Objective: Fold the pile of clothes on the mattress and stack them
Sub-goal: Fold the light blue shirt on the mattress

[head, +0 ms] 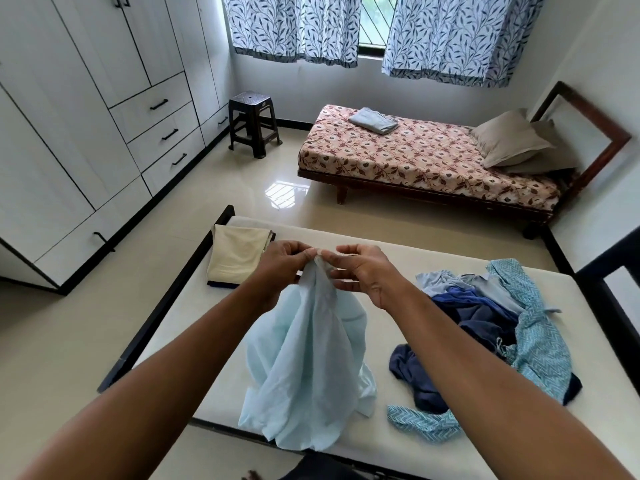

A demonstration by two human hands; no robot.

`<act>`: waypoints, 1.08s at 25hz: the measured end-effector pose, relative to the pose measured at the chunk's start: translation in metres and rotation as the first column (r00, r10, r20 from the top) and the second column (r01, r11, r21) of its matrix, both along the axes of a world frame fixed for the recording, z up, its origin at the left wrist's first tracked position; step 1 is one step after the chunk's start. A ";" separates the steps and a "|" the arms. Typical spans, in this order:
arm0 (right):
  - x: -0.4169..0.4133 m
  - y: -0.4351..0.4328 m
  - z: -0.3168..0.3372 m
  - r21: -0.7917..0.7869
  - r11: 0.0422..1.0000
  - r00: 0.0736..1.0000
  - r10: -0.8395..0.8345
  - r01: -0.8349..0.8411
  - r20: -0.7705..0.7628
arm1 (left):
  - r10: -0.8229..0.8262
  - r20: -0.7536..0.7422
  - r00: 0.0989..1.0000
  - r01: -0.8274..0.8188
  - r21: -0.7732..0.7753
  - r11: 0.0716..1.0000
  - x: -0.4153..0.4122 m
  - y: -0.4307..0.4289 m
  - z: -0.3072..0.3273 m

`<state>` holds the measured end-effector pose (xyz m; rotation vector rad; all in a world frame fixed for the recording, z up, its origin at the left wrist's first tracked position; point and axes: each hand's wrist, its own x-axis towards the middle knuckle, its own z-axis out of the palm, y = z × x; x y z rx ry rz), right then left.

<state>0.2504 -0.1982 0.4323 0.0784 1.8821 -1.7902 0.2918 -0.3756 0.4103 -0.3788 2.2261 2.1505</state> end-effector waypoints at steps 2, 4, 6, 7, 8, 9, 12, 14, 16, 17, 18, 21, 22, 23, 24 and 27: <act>0.002 -0.001 -0.006 0.093 0.995 0.982 0.061 -0.045 -0.180 | 0.046 -0.003 0.999 -0.046 -0.032 0.998 -0.012 -0.002 0.007; 0.005 0.000 -0.012 0.169 0.974 0.936 0.198 -0.153 -0.290 | 0.078 0.001 0.997 -0.078 -0.035 0.996 -0.023 -0.007 0.012; 0.004 0.004 -0.017 0.338 0.925 0.843 0.315 -0.171 -0.435 | 0.095 0.014 0.995 -0.095 -0.048 0.994 -0.031 -0.014 0.015; 0.002 0.006 -0.018 0.385 0.912 0.796 0.334 -0.139 -0.505 | 0.097 0.019 0.995 -0.095 -0.056 0.994 -0.032 -0.017 0.016; 0.001 0.006 -0.019 0.383 0.918 0.766 0.317 -0.101 -0.560 | 0.090 0.022 0.996 -0.088 -0.058 0.994 -0.032 -0.018 0.016; 0.000 0.005 -0.015 0.351 0.933 0.752 0.285 -0.076 -0.595 | 0.070 0.023 0.997 -0.069 -0.043 0.997 -0.030 -0.020 0.017; -0.004 -0.003 -0.003 0.234 0.969 0.782 0.201 -0.073 -0.590 | -0.076 0.030 0.997 0.073 0.087 0.994 -0.022 -0.028 0.009; -0.008 -0.005 0.004 0.172 0.984 0.824 0.135 -0.046 -0.551 | -0.183 0.038 0.982 0.181 0.066 0.981 -0.018 -0.035 0.000; -0.015 -0.004 0.003 0.134 0.991 0.852 0.090 -0.024 -0.515 | -0.247 0.049 0.968 0.251 -0.088 0.964 -0.015 -0.038 -0.011; -0.017 -0.003 0.003 0.118 0.993 0.863 0.076 -0.019 -0.500 | -0.260 0.052 0.964 0.265 -0.163 0.950 -0.014 -0.039 -0.017; -0.020 -0.001 0.001 0.100 0.995 0.871 0.060 -0.012 -0.487 | -0.266 0.055 0.963 0.271 -0.224 0.936 -0.013 -0.040 -0.024; -0.028 0.004 -0.002 0.034 0.999 0.905 -0.012 0.029 -0.425 | -0.268 0.096 0.959 0.284 -0.389 0.876 -0.011 -0.039 -0.043; -0.031 0.007 -0.003 0.019 0.999 0.918 -0.025 0.035 -0.395 | -0.230 0.102 0.968 0.252 -0.443 0.861 -0.012 -0.038 -0.048; -0.033 0.010 -0.003 0.015 1.000 0.930 -0.019 0.027 -0.368 | -0.168 0.087 0.982 0.189 -0.496 0.848 -0.014 -0.036 -0.051; -0.036 0.013 -0.003 0.024 1.000 0.941 0.000 0.008 -0.339 | -0.089 0.049 0.995 0.101 -0.550 0.829 -0.016 -0.034 -0.052; -0.042 0.026 -0.005 0.039 0.994 0.977 0.105 -0.100 -0.184 | 0.093 -0.105 0.990 -0.140 -0.676 0.724 -0.026 -0.036 -0.042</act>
